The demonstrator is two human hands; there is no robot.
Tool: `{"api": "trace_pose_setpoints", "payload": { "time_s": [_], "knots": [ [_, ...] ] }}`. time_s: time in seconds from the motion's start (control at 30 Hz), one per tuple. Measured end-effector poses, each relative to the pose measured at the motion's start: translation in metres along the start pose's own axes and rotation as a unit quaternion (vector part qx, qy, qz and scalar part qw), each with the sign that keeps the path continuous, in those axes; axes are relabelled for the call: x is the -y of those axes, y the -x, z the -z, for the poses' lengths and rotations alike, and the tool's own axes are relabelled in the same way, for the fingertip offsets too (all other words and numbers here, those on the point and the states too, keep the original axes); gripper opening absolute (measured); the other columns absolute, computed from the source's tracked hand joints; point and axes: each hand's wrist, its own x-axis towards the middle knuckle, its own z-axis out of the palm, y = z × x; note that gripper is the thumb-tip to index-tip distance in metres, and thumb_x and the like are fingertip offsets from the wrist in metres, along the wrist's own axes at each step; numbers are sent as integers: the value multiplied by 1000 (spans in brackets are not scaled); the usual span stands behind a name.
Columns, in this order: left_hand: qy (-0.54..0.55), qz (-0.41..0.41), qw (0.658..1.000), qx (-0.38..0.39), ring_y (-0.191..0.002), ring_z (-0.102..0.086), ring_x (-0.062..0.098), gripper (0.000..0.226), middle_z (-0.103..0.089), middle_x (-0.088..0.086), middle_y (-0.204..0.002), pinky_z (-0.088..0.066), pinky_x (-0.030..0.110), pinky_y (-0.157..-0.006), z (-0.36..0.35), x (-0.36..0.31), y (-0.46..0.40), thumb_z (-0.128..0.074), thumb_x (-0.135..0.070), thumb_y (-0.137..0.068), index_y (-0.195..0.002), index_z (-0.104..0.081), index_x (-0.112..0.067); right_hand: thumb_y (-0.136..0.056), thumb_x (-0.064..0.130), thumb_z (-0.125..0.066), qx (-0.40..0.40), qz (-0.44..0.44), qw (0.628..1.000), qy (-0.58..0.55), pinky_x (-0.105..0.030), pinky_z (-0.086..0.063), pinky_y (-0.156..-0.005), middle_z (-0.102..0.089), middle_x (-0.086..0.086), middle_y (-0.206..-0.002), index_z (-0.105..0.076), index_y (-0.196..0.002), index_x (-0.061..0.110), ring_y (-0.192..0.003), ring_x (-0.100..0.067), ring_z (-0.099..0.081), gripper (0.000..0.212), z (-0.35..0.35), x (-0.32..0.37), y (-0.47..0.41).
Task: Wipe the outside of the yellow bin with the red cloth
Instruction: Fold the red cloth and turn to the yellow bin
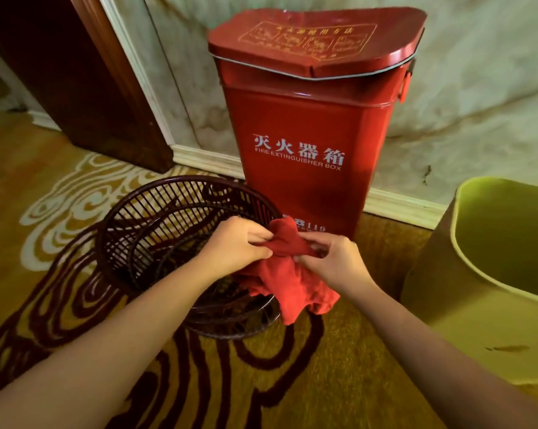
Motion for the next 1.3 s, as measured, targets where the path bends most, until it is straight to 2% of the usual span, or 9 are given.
{"api": "trace_pose_setpoints", "payload": {
  "time_s": [0.1, 0.23, 0.3, 0.4, 0.53, 0.67, 0.87, 1.07, 1.3],
  "knots": [
    [87, -46, 995, 4, -75, -62, -13, 32, -69, -16, -90, -46, 2, -67, 14, -22, 3, -75, -7, -65, -84, -70, -32, -64, 22, -80, 8, 52, 998, -25, -25, -45, -98, -66, 5, -114, -57, -122, 32, -103, -6, -60, 63, 34, 25, 8],
    [127, -125, 977, 120, -86, -64, -7, 43, -68, -29, -80, -47, 5, -71, 16, -72, 12, -70, 3, -68, -85, -68, -36, -57, 44, -79, 82, 182, 962, 188, -39, -4, -115, -19, 15, -150, -8, -138, 51, -143, -9, -11, 108, 90, 65, 27],
    [120, -155, 969, 152, -89, -64, -6, 43, -70, -28, -82, -47, 6, -74, 6, -95, 16, -69, 2, -70, -88, -67, -37, -58, 45, -77, 115, 158, 952, 236, -47, 5, -114, -34, 23, -138, -19, -137, 51, -138, -6, -25, 99, 109, 75, 37],
    [164, -160, 964, 134, -89, -63, -6, 39, -70, -13, -93, -46, 7, -78, -22, -109, 23, -74, -13, -68, -99, -62, -34, -59, 34, -80, 39, 89, 982, 165, -45, -25, -112, -58, 19, -111, -50, -118, 37, -104, -1, -54, 66, 130, 69, 58],
    [141, -118, 967, 176, -83, -64, 5, 35, -69, -3, -91, -52, 24, -79, -75, -107, 36, -78, -16, -63, -91, -61, -27, -56, 31, -83, -40, 12, 994, 101, -13, -45, -68, -62, 21, -76, -56, -99, 36, -68, 8, -57, 52, 147, 42, 95],
    [236, -54, 946, 216, -81, -64, 13, 26, -68, 1, -87, -52, 30, -77, -113, -97, 46, -73, -6, -67, -89, -65, -16, -60, 18, -85, 20, -40, 999, -17, -17, -51, -69, -69, 3, -96, -57, -108, 31, -79, -3, -64, 57, 161, 11, 134],
    [350, 73, 888, 288, -78, -67, 12, 32, -73, -4, -84, -54, 26, -66, -168, -83, 62, -76, -13, -60, -88, -67, -25, -50, 16, -87, -62, -148, 970, -184, -24, -54, -82, -72, 2, -102, -60, -111, 23, -95, -10, -67, 67, 151, -39, 194],
    [358, 188, 857, 319, -92, -65, 20, 47, -69, 10, -104, -54, 31, -74, -209, -69, 73, -71, -5, -65, -110, -60, -14, -65, 0, -77, -154, -244, 915, -282, -32, -59, -69, -75, -10, -85, -65, -98, 6, -78, -22, -71, 35, 142, -72, 225],
    [425, 230, 803, 350, -77, -71, 16, 38, -76, 5, -85, -57, 27, -57, -236, -64, 87, -69, -13, -61, -99, -65, -16, -64, -3, -76, -86, -268, 877, -390, -39, -59, -71, -72, -11, -105, -56, -111, 28, -90, -28, -69, 60, 142, -85, 240]
  ]
}}
